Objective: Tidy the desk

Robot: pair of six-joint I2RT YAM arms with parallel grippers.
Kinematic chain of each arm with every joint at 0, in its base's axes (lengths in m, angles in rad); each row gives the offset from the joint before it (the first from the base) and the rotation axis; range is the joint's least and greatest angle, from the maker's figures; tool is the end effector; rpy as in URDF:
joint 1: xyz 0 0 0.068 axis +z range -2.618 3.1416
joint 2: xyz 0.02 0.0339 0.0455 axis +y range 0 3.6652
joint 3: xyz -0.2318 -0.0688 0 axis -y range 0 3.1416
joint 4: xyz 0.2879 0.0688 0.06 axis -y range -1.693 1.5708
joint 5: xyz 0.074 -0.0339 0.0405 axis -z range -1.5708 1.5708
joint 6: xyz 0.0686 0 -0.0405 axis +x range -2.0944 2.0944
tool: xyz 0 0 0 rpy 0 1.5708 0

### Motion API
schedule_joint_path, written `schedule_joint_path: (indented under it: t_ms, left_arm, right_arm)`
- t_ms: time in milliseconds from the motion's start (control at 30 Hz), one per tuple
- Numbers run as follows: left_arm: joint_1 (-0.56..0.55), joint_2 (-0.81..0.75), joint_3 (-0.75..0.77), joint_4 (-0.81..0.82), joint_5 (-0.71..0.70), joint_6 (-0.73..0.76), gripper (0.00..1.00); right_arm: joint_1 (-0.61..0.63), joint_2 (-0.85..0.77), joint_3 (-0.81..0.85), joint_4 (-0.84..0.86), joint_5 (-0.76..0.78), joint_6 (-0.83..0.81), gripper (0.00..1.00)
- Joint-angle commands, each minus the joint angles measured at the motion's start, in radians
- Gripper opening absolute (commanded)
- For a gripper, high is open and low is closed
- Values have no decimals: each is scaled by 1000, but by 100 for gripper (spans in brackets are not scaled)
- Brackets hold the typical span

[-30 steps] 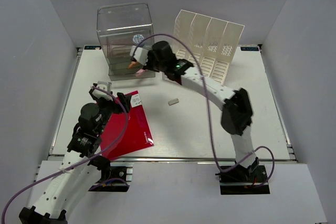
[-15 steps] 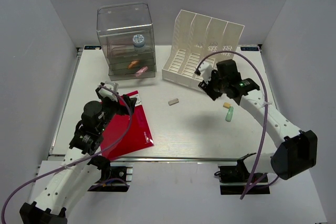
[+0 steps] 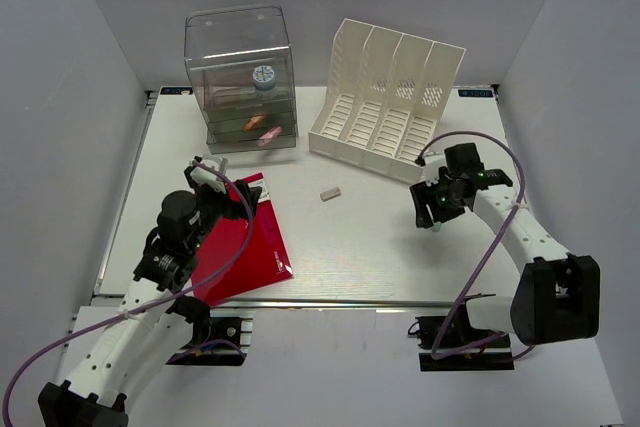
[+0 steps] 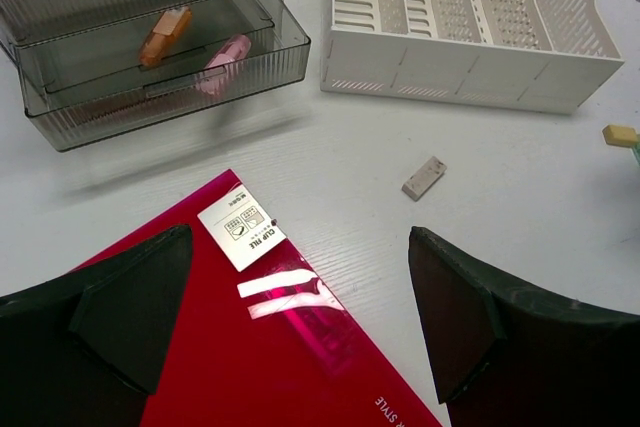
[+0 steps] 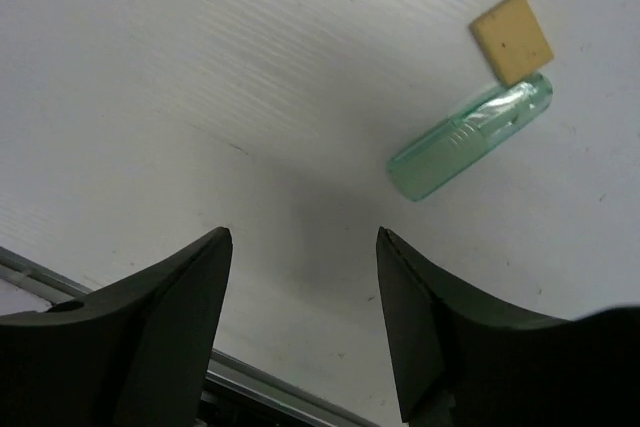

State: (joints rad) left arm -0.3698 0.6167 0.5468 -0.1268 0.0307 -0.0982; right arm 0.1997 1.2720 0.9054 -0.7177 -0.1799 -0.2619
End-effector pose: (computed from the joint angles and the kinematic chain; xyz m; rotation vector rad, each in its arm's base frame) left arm 0.2436 -0.0967 0.2594 0.2634 1.7623 -0.3655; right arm 0.2996 0.0732 0.1628 -0.6620 2.5585 0.2178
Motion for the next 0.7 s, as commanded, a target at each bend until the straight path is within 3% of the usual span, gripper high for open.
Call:
schedule_joint_path:
  t_ms: [0,300,667]
  left_arm:
    - [-4,-17,-7,13,12,8,98]
    - [-14,-37,-8,16,18,8,98]
    - [-14,-51,-10,21,20,9,98]
  right_arm:
    - [-62,16,-10,-2,22,76,64]
    - [-166,176,24,84,48,128,66]
    - [-171,309,47,199,105,204,70]
